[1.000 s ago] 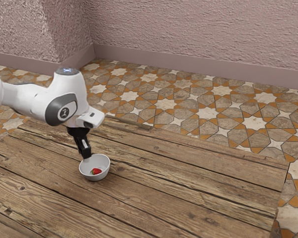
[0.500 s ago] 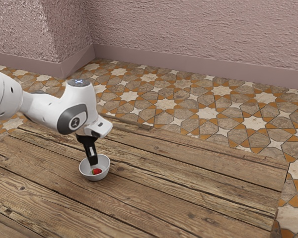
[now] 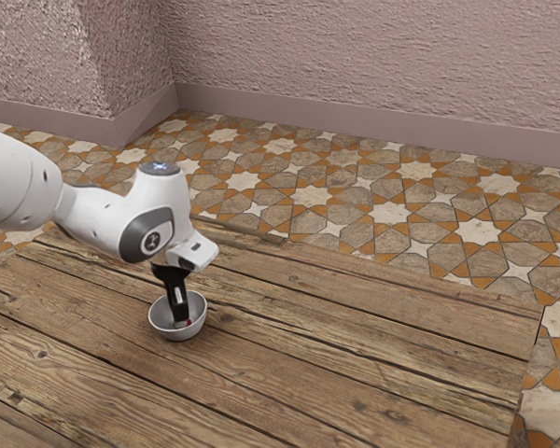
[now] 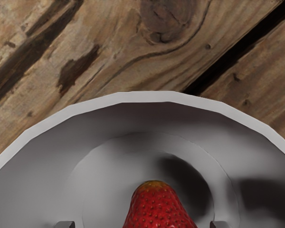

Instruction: Take strawberry from the bowl

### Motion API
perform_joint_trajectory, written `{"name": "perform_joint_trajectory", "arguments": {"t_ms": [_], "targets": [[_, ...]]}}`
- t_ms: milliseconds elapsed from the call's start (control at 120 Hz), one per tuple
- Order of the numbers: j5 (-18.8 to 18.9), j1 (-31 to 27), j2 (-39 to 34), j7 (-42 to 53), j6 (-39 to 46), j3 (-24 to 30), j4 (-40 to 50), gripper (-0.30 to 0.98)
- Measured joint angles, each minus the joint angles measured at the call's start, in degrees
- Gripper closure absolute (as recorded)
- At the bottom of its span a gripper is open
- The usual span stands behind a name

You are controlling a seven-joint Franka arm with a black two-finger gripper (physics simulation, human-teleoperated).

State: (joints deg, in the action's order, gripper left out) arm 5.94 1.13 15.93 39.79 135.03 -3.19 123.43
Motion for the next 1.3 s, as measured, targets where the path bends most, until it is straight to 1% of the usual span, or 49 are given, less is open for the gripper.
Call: {"name": "perform_joint_trajectory", "arguments": {"t_ms": [133, 183, 333, 442, 517, 625, 725, 800, 867, 950, 1050, 1100, 1133, 1158, 1300], "targets": [[-0.1, 0.0, 0.6, 0.6, 0.8, 0.1, 0.1, 0.35], [-0.4, 0.0, 0.7, 0.8, 1.1, 0.1, 0.1, 0.37], [-0.9, 0.0, 0.7, 1.3, 1.7, 0.1, 0.1, 0.56], [-0.6, 0.2, 0.0, 1.2, 2.1, 0.1, 0.3, 0.65], [-0.4, 0.5, -2.6, 1.0, 1.6, 0.1, 0.7, 0.69], [-0.1, 1.7, -7.6, 0.5, -1.0, 0.1, 1.0, 0.69], [0.1, 5.6, -12.1, 0.2, -3.8, 0.1, 1.2, 0.7], [0.1, 9.1, -13.4, -0.1, -5.4, 0.2, 1.0, 0.7], [-0.5, 11.6, -13.1, -0.3, -6.3, 0.3, 0.4, 0.71], [-1.6, 14.1, -9.4, -0.6, -7.1, 0.4, -2.3, 0.72], [-2.8, 14.5, -3.9, -0.8, -7.2, 0.5, -4.9, 0.72], [-3.3, 14.4, -2.2, -0.9, -7.1, 0.6, -5.4, 0.73], [-3.5, 14.4, -1.7, -1.0, -7.1, 0.6, -5.5, 0.71], [-3.7, 14.4, -1.4, -1.0, -7.0, 0.6, -5.6, 0.67], [-5.5, 14.4, -1.1, -0.5, -7.4, 0.6, -5.7, 0.39]]}}
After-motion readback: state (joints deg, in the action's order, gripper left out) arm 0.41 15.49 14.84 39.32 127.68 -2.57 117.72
